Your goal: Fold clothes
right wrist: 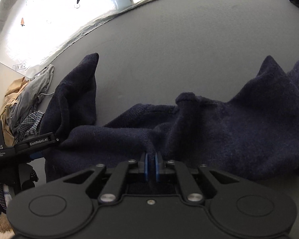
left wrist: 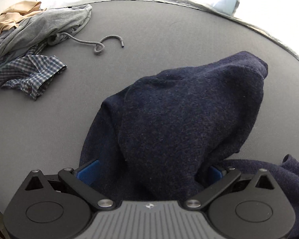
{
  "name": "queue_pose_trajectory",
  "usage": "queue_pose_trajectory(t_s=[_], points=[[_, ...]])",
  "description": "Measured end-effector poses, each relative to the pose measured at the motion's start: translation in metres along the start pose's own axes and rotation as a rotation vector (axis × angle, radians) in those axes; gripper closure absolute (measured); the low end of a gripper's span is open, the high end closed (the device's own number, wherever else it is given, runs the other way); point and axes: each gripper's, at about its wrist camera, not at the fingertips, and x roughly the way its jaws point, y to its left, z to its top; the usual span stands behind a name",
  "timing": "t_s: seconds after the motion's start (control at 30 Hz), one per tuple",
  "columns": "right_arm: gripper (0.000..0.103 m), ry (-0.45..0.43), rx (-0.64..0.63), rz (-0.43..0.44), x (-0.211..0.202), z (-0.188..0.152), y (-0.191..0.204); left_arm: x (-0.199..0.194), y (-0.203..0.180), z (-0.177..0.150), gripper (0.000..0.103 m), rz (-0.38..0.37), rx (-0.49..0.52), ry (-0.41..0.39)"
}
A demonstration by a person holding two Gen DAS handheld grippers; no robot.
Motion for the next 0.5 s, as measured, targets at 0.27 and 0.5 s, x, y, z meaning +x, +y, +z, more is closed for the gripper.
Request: queue_pose_trajectory(t_s=[0.27,0.5], points=[[0.082,-0.081,-0.039,-0.005,-0.024,-0.022,0.006,-0.011,-0.003,-0.020,0.000,0.013,-0.001,-0.033],[0.077,-0.191,-0.046,0.019,-0.033,-0.002,0.011,-0.009,-0.001,-0.016,0.000,-0.002,0.004,-0.024]])
